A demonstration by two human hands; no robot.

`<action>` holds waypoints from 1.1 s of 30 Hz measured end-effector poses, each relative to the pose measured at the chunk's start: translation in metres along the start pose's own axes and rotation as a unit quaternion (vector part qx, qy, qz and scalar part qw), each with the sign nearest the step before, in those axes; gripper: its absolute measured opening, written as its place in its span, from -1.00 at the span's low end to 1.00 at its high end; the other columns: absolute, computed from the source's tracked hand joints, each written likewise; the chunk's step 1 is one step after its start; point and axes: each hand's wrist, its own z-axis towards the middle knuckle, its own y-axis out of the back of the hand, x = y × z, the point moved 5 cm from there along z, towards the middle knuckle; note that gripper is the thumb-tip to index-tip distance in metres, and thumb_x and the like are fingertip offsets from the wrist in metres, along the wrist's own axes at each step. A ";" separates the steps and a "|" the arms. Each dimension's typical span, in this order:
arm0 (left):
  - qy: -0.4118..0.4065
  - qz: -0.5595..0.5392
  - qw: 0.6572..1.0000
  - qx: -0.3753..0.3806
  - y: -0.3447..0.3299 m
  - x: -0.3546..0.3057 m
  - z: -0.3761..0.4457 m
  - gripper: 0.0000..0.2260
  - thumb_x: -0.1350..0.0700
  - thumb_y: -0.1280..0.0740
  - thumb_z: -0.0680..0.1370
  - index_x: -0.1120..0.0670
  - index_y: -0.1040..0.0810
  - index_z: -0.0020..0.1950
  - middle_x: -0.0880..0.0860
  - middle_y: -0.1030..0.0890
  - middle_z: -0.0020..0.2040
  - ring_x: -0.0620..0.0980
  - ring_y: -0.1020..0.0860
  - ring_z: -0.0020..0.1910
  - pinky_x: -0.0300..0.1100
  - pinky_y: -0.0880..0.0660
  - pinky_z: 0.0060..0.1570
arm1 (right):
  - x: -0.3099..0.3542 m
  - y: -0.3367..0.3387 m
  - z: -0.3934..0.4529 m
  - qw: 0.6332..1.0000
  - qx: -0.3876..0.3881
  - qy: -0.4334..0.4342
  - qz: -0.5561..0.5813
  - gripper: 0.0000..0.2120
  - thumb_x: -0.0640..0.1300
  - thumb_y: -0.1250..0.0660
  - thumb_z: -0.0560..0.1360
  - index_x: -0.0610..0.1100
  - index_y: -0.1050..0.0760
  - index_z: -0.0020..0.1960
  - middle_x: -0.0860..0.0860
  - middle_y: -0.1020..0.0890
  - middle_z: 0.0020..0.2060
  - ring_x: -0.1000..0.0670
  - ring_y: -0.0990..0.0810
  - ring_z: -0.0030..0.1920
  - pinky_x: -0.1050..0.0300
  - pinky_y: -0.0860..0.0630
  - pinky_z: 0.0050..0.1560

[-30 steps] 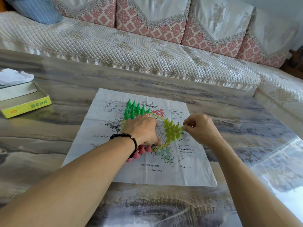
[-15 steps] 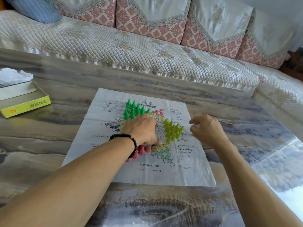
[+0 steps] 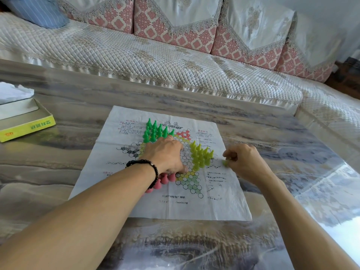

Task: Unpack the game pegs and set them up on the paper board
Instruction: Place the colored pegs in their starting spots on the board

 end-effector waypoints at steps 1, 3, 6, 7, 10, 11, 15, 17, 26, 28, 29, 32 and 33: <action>0.000 0.000 1.000 -0.001 0.000 0.000 0.000 -0.33 -0.28 -0.46 0.38 -0.07 -0.41 0.41 -0.01 -0.44 0.29 -0.01 -0.49 0.16 -0.03 -0.51 0.03 | 0.001 0.000 -0.002 1.000 -0.003 -0.004 0.014 -0.77 -0.29 -0.33 0.43 -0.11 -0.61 0.04 0.08 -0.66 -0.19 0.06 -0.61 -0.11 0.17 -0.54 -0.04; 0.001 0.001 1.000 -0.002 0.000 0.000 0.000 -0.34 -0.28 -0.46 0.38 -0.06 -0.42 0.40 -0.02 -0.44 0.28 -0.02 -0.49 0.15 -0.05 -0.51 0.01 | 0.004 -0.001 -0.005 0.999 -0.014 -0.013 0.048 -0.80 -0.25 -0.38 0.42 -0.09 -0.56 0.03 0.11 -0.63 -0.24 0.08 -0.60 -0.15 0.12 -0.57 -0.07; 0.000 0.006 1.000 -0.002 0.000 0.000 0.001 -0.33 -0.29 -0.45 0.38 -0.07 -0.41 0.41 -0.01 -0.43 0.30 -0.01 -0.47 0.21 -0.05 -0.49 0.05 | 0.013 -0.008 -0.006 0.995 -0.035 -0.010 0.089 -0.79 -0.23 -0.40 0.42 -0.07 -0.51 0.03 0.09 -0.63 -0.23 0.08 -0.60 -0.16 0.09 -0.58 -0.09; -0.001 0.007 1.000 -0.001 0.000 0.000 0.001 -0.34 -0.29 -0.45 0.38 -0.07 -0.41 0.41 -0.01 -0.43 0.30 0.00 -0.46 0.21 -0.05 -0.48 0.04 | 0.016 -0.010 -0.007 0.995 -0.038 -0.005 0.095 -0.78 -0.24 -0.40 0.42 -0.07 -0.51 0.03 0.09 -0.63 -0.22 0.08 -0.60 -0.16 0.09 -0.58 -0.09; 0.000 0.008 1.000 -0.001 0.000 0.000 0.002 -0.35 -0.30 -0.45 0.38 -0.07 -0.43 0.39 -0.01 -0.44 0.28 0.00 -0.48 0.18 -0.07 -0.46 -0.02 | 0.021 -0.017 -0.008 0.992 -0.046 -0.015 0.114 -0.78 -0.22 -0.42 0.42 -0.08 -0.50 0.05 0.09 -0.63 -0.21 0.08 -0.61 -0.14 0.08 -0.59 -0.05; 0.000 0.009 1.000 0.000 -0.001 0.000 0.003 -0.35 -0.30 -0.45 0.38 -0.07 -0.43 0.39 -0.01 -0.45 0.27 0.00 -0.48 0.17 -0.08 -0.46 -0.03 | 0.021 -0.018 -0.008 0.991 -0.051 -0.021 0.119 -0.77 -0.21 -0.43 0.42 -0.09 -0.51 0.05 0.08 -0.63 -0.21 0.08 -0.62 -0.14 0.06 -0.60 -0.03; 0.002 0.008 1.000 0.001 0.000 0.000 0.003 -0.38 -0.29 -0.45 0.37 -0.05 -0.47 0.34 -0.01 -0.47 0.24 -0.01 -0.52 0.12 -0.12 -0.46 -0.09 | 0.021 -0.017 -0.008 0.990 -0.064 -0.027 0.121 -0.74 -0.19 -0.45 0.42 -0.09 -0.51 0.07 0.06 -0.64 -0.19 0.09 -0.62 -0.14 0.03 -0.61 -0.02; 0.002 0.009 1.000 -0.001 0.000 0.000 0.003 -0.39 -0.29 -0.46 0.37 -0.05 -0.49 0.33 -0.02 -0.48 0.23 -0.01 -0.53 0.09 -0.13 -0.47 -0.10 | 0.021 -0.018 -0.008 0.991 -0.065 -0.027 0.118 -0.74 -0.18 -0.46 0.42 -0.08 -0.51 0.08 0.07 -0.64 -0.19 0.09 -0.62 -0.14 0.03 -0.61 -0.02; 0.002 0.004 1.000 -0.001 0.000 0.000 0.002 -0.35 -0.30 -0.46 0.37 -0.07 -0.43 0.38 -0.02 -0.46 0.26 -0.01 -0.50 0.14 -0.09 -0.48 -0.03 | 0.005 0.009 -0.010 0.993 -0.088 -0.030 0.069 -0.88 -0.17 -0.39 0.40 -0.06 -0.62 -0.08 0.10 -0.65 -0.27 0.06 -0.61 -0.19 0.09 -0.55 -0.06; 0.002 0.004 1.000 -0.005 0.000 -0.001 0.001 -0.36 -0.29 -0.45 0.37 -0.07 -0.44 0.37 -0.03 -0.47 0.25 -0.02 -0.51 0.13 -0.08 -0.50 -0.01 | -0.006 0.017 -0.011 0.995 -0.073 -0.047 0.041 -0.86 -0.21 -0.31 0.40 -0.06 -0.63 -0.20 0.08 -0.66 -0.32 0.02 -0.61 -0.20 0.08 -0.55 -0.10; 0.000 0.008 1.000 -0.007 0.001 -0.001 0.001 -0.38 -0.30 -0.45 0.37 -0.07 -0.46 0.36 -0.03 -0.47 0.24 -0.02 -0.51 0.13 -0.07 -0.51 -0.01 | -0.010 0.018 -0.012 0.997 -0.057 -0.053 0.028 -0.84 -0.21 -0.28 0.41 -0.07 -0.63 -0.23 0.07 -0.66 -0.33 0.01 -0.61 -0.22 0.06 -0.56 -0.13; -0.002 0.016 1.000 -0.006 0.001 -0.001 0.000 -0.40 -0.30 -0.44 0.38 -0.06 -0.48 0.32 -0.03 -0.48 0.22 -0.01 -0.51 0.13 -0.06 -0.51 -0.01 | -0.018 0.018 -0.014 0.998 -0.011 -0.061 0.002 -0.82 -0.15 -0.30 0.44 -0.04 -0.63 -0.28 0.09 -0.65 -0.35 0.05 -0.60 -0.27 0.03 -0.58 -0.19; -0.001 0.017 1.000 -0.004 0.001 -0.001 0.000 -0.42 -0.30 -0.44 0.38 -0.05 -0.49 0.31 -0.02 -0.49 0.21 -0.01 -0.51 0.12 -0.06 -0.51 -0.02 | -0.021 0.017 -0.015 0.998 0.001 -0.065 -0.004 -0.83 -0.12 -0.32 0.45 -0.03 -0.62 -0.30 0.09 -0.64 -0.37 0.05 -0.59 -0.29 0.05 -0.57 -0.22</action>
